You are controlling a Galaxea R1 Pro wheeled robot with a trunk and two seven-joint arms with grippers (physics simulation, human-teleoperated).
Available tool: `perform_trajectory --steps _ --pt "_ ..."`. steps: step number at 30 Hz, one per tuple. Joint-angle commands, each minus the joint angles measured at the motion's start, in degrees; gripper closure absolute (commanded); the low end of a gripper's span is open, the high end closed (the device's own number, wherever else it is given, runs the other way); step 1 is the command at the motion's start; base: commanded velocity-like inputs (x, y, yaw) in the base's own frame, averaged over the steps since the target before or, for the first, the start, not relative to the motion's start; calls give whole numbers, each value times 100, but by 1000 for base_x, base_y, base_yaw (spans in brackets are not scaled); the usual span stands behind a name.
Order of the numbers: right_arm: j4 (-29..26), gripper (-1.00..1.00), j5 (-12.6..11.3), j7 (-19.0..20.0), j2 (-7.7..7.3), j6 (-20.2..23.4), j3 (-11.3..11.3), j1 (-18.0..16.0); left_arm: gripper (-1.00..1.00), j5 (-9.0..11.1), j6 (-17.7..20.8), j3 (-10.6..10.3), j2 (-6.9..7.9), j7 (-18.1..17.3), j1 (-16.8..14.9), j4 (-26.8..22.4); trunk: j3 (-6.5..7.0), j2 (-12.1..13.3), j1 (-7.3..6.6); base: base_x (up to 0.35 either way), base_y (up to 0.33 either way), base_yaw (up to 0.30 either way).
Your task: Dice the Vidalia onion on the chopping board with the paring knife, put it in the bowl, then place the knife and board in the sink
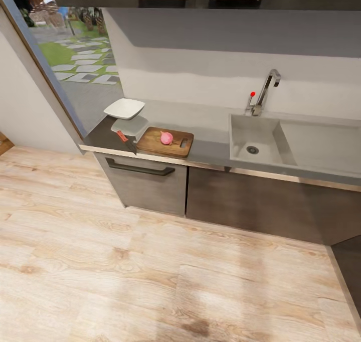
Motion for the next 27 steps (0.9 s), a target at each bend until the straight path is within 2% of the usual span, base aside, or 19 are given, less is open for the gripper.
perform_trajectory --steps 1,20,27 --pt "22 -100 28 46 7 -5 -51 3 -100 52 -28 -48 -4 -25 -8 22 -7 -9 3 0 0 0" --pt "152 -100 34 46 8 -5 -53 3 -100 49 -29 -47 27 -39 -7 22 -7 -9 3 0 0 0" --pt "153 -100 34 46 6 -5 -53 3 -100 51 -31 -36 114 -231 -7 19 -7 -9 3 0 0 0"
